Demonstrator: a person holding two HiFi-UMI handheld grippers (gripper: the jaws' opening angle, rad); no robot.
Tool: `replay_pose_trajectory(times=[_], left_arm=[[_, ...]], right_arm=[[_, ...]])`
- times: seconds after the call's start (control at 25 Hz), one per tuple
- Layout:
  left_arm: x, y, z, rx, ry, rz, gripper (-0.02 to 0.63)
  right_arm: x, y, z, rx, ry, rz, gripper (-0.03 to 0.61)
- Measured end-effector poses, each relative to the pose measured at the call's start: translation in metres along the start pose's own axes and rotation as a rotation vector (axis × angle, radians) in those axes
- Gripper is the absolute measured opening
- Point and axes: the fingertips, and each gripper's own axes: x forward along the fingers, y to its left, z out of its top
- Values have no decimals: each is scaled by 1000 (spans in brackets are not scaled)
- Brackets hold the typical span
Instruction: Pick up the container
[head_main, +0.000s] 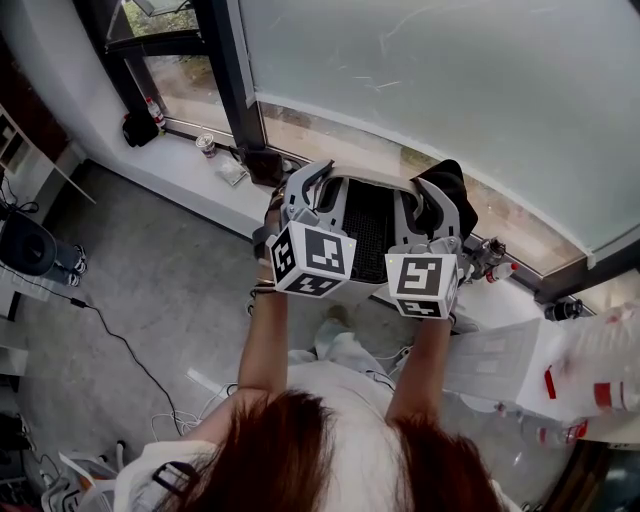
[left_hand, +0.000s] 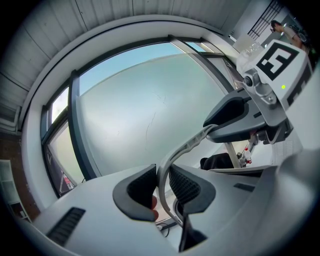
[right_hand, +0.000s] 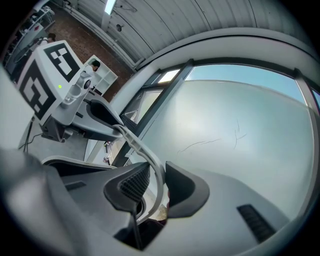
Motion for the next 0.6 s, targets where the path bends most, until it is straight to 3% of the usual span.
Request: replay_pose_trajectory(times=[0.6], left_arm=[[-31,-6,2,-10,-14,26,89]], right_arm=[[-26,13,7,12,-26,23,109]])
